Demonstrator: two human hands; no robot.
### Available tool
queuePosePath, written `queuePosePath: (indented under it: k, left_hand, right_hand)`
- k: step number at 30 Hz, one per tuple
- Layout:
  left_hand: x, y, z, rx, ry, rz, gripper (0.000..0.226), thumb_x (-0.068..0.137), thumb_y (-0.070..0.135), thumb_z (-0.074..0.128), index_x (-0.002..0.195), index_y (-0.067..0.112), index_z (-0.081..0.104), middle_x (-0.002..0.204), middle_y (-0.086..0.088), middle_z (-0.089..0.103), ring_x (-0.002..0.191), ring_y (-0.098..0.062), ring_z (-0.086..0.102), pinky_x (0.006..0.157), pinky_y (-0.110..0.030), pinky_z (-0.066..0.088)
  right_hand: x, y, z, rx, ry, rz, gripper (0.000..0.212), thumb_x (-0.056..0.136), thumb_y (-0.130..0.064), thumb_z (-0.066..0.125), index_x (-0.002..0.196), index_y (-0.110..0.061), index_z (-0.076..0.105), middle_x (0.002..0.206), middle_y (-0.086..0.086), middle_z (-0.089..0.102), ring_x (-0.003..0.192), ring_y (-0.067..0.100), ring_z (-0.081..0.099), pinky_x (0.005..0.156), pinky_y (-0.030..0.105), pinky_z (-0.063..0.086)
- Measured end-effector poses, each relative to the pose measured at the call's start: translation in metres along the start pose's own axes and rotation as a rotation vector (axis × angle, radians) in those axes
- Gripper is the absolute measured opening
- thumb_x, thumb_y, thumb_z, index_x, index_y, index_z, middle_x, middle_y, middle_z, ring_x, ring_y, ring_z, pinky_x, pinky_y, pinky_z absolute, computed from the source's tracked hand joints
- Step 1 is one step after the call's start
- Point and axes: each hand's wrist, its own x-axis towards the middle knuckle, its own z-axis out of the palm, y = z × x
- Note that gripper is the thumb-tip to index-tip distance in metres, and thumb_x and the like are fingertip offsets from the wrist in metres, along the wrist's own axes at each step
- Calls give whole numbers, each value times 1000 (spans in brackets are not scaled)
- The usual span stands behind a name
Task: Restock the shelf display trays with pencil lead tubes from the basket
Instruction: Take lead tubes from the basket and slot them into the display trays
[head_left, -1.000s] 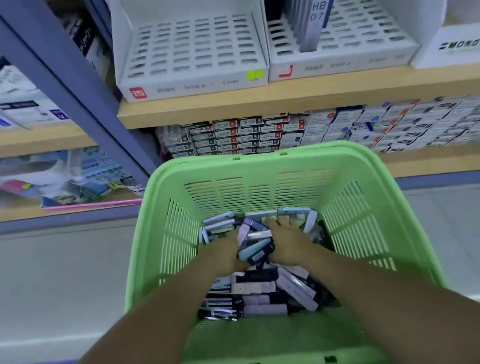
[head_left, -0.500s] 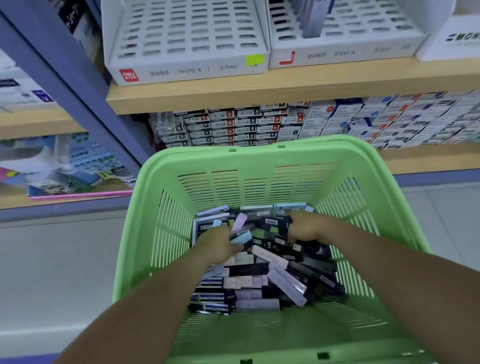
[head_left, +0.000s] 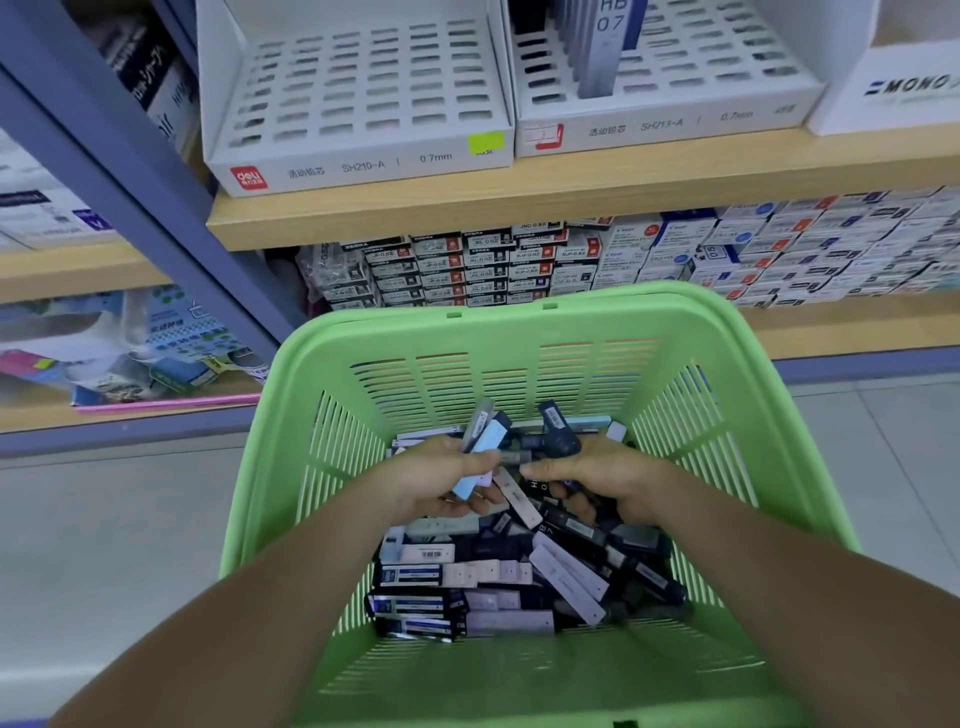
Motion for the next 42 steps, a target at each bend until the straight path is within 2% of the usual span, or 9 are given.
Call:
queuePosePath:
  k: [6, 10, 16, 20, 23, 25, 32, 38, 42]
  left_hand:
    - [-14, 7, 34, 160, -73, 168, 22, 99, 39, 46, 103, 20, 58, 90, -5, 71, 74, -22, 68, 75, -31, 51]
    - [-29, 18, 38, 727, 20, 277, 42, 100, 48, 33, 115, 14, 52, 87, -6, 68, 75, -23, 67, 83, -40, 53]
    - [-68, 56, 33, 1502, 105, 227, 64, 87, 73, 15, 74, 20, 49, 67, 4, 50, 64, -13, 47, 64, -30, 40]
    - [-88, 80, 10, 1284, -52, 237, 67, 78, 79, 20, 72, 23, 55, 68, 3, 58, 60, -13, 54, 61, -28, 43]
    - [-100, 89, -11, 1195, 69, 369, 76, 75, 80, 19, 69, 14, 56, 60, -3, 51, 51, -18, 48, 57, -26, 43]
    - [-105, 88, -18, 1044, 164, 420, 69, 81, 70, 25, 67, 10, 55, 52, 1, 41, 47, -13, 41, 53, -26, 38]
    - [-108, 76, -4, 493, 57, 326, 17, 97, 24, 52, 94, 11, 63, 80, -3, 74, 67, -14, 69, 58, -23, 52]
    - [-110, 74, -18, -85, 213, 260, 13, 97, 13, 48, 108, 8, 54, 94, -17, 69, 83, -28, 71, 80, -43, 58]
    - [-106, 71, -15, -175, 212, 250, 15, 98, 21, 44, 100, 7, 50, 60, -6, 45, 49, -21, 47, 48, -27, 41]
  right_hand:
    - [-10, -6, 23, 294, -54, -64, 31, 82, -43, 75, 93, -16, 65, 63, 3, 59, 51, 14, 48, 44, 23, 34]
    - [-20, -14, 33, 336, -112, -75, 45, 78, -48, 77, 113, -22, 65, 96, 9, 73, 69, 19, 64, 49, 25, 44]
    - [-31, -24, 37, 333, -213, -44, 29, 87, -36, 64, 106, -16, 70, 79, 5, 61, 61, 17, 48, 52, 27, 34]
    - [-36, -33, 37, 365, -311, -83, 28, 75, -39, 71, 92, -17, 70, 74, 3, 65, 58, 15, 54, 53, 26, 39]
    - [-39, -38, 41, 413, -367, -121, 26, 74, -35, 74, 90, -15, 68, 79, 7, 65, 63, 18, 59, 52, 23, 45]
    - [-43, -43, 44, 518, -419, -142, 19, 71, -25, 71, 85, -13, 65, 75, 7, 67, 65, 19, 64, 51, 23, 49]
    - [-51, -43, 41, 480, -356, -193, 5, 90, -6, 61, 90, -10, 65, 70, 8, 66, 51, 15, 60, 46, 21, 47]
    - [-51, -50, 21, 256, -402, -235, 47, 74, -6, 67, 120, -13, 59, 71, 10, 59, 46, 16, 48, 47, 22, 39]
    - [-56, -57, 12, 149, -491, -251, 47, 66, -6, 64, 113, -14, 61, 69, 10, 57, 44, 16, 45, 46, 23, 38]
